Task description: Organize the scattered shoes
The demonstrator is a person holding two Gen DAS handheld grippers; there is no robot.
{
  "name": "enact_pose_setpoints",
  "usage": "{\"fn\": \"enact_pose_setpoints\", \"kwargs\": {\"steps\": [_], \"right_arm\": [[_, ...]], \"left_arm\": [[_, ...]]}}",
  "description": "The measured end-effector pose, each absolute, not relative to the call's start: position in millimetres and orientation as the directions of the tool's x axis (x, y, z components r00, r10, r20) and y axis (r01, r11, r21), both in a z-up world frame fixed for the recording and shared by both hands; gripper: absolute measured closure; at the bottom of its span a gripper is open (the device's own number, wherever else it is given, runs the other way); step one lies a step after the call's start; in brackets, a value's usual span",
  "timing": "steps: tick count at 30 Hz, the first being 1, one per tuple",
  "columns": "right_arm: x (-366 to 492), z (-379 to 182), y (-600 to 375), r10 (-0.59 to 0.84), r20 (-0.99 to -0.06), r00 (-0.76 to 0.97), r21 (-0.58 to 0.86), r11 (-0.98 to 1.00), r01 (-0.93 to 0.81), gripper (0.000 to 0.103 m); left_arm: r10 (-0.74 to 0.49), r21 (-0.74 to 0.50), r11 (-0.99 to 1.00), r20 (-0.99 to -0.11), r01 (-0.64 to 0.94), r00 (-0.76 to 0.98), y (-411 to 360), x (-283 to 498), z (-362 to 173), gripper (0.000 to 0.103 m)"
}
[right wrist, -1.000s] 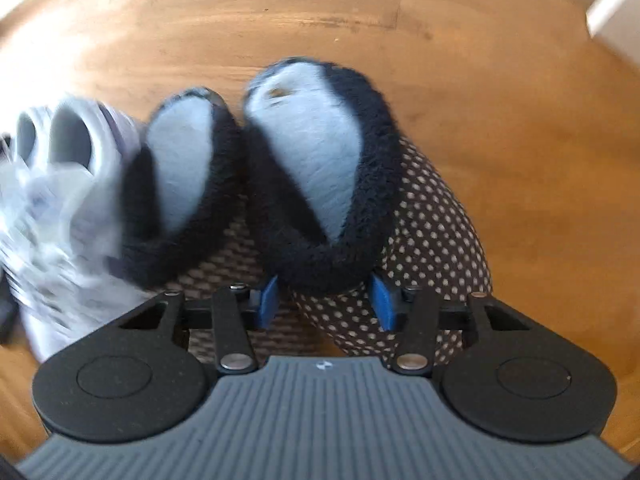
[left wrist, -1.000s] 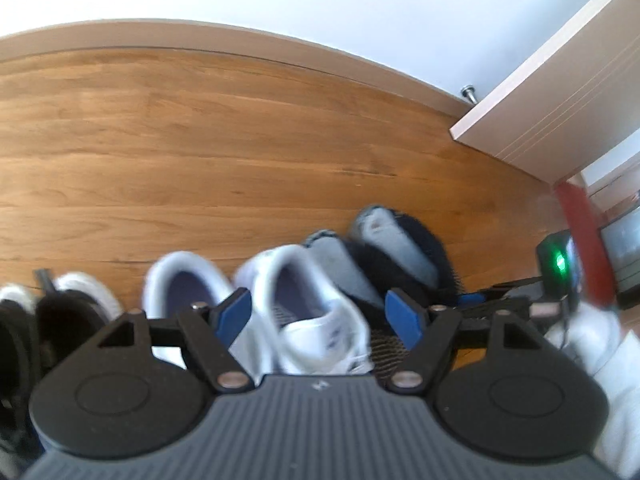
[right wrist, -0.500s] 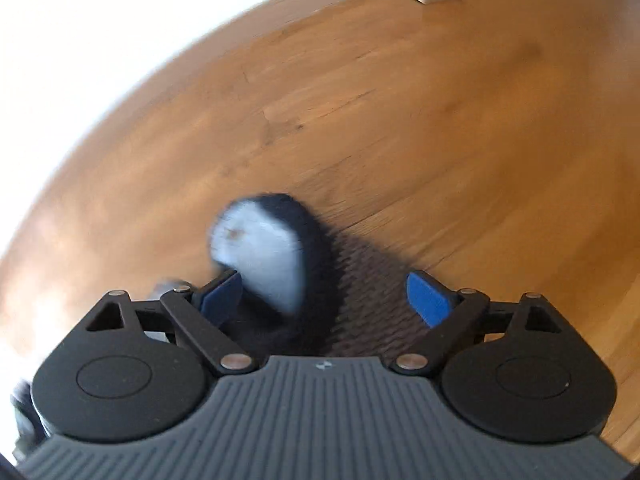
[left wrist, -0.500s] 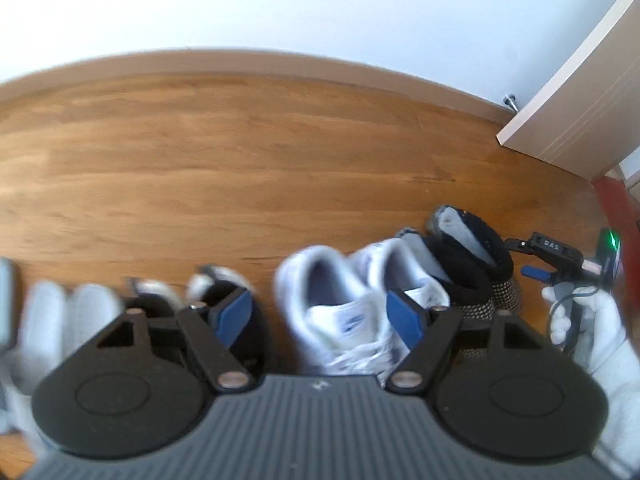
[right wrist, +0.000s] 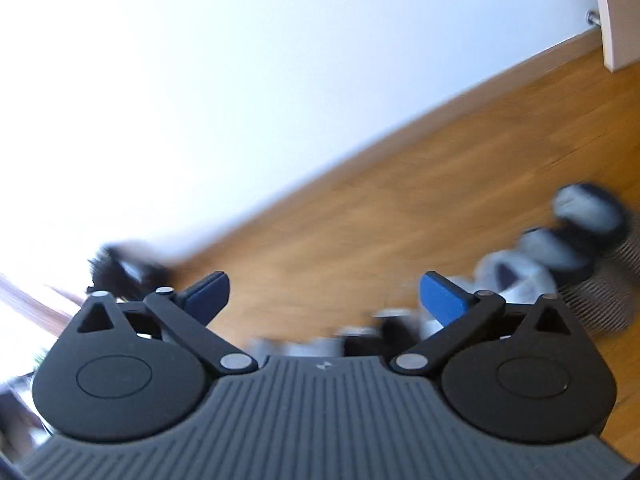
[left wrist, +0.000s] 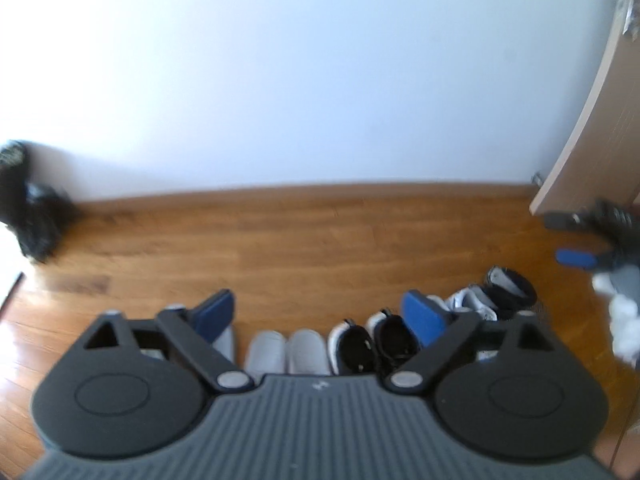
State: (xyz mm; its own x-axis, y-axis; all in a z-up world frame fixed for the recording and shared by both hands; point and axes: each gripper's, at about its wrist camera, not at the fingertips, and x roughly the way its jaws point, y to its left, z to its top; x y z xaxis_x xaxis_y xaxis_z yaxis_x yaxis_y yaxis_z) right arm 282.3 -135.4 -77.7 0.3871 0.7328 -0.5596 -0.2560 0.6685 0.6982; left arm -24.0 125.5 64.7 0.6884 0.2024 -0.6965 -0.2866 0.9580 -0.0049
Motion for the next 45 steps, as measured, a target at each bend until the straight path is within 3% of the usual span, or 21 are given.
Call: {"fn": "enact_pose_setpoints", "kwargs": {"steps": [4,6,9,14,17,20,23,25,27,28,32,34,38,45], "right_arm": [[206,-34,-87,0.692,-0.605,0.395,0.674,0.709,-0.208,0.0],[166,-42,-59,0.697,-0.599,0.395,0.647,0.711,-0.274,0.0],[110,-57,-6,0.599,-0.708,0.374,0.449,0.791,-0.416,0.0],[69,-98,49,0.593,-0.766,0.248,0.395,0.739,-0.546,0.0],[78,-110,68,0.532,-0.81,0.246,0.367,0.788,-0.495,0.0],[76,-85,72,0.371,-0.924,0.087,0.334,0.899,-0.283,0.001],[53,-37,75,0.669,-0.742,0.033,0.618,0.702,-0.354,0.001],[28,-13,82,0.666,-0.693,0.277,0.438,0.694,-0.572,0.001],[18,-12,86,0.579,-0.697,0.422,0.273,0.759,-0.591,0.0],[19,-13,84,0.549,-0.72,0.425,0.26,0.781,-0.568,0.0],[33,-20,61,0.701,-0.647,0.299,0.509,0.689,-0.516,0.0],[41,-27,59,0.612,-0.721,0.325,0.46,0.773,-0.436,0.0],[52,-33,48,0.518,-0.768,0.377,0.383,0.843,-0.377,0.0],[54,-43,53,0.496,-0.786,0.369,0.364,0.853,-0.373,0.0]], "left_arm": [[0.21,-0.062,0.936,-0.693,-0.347,0.69,158,-82,61,0.0],[0.242,-0.068,0.909,-0.716,-0.41,0.655,178,-100,48,0.0],[0.282,-0.069,0.857,-0.766,-0.51,0.577,206,-122,29,0.0],[0.319,-0.038,0.836,-0.778,-0.547,0.541,231,-137,14,0.0],[0.307,-0.05,0.801,-0.822,-0.597,0.48,244,-138,3,0.0],[0.296,-0.058,0.801,-0.826,-0.595,0.48,244,-146,2,0.0],[0.29,-0.054,0.819,-0.82,-0.571,0.494,241,-141,11,0.0],[0.291,-0.038,0.836,-0.815,-0.547,0.501,239,-134,12,0.0],[0.292,-0.036,0.829,-0.824,-0.558,0.486,238,-133,10,0.0],[0.287,-0.05,0.817,-0.829,-0.574,0.481,238,-134,8,0.0],[0.266,-0.088,0.819,-0.818,-0.567,0.511,229,-136,14,0.0],[0.277,-0.073,0.827,-0.81,-0.558,0.517,223,-134,18,0.0],[0.269,-0.056,0.832,-0.829,-0.551,0.49,225,-129,8,0.0],[0.236,-0.074,0.798,-0.875,-0.598,0.423,253,-118,-21,0.001]]}}
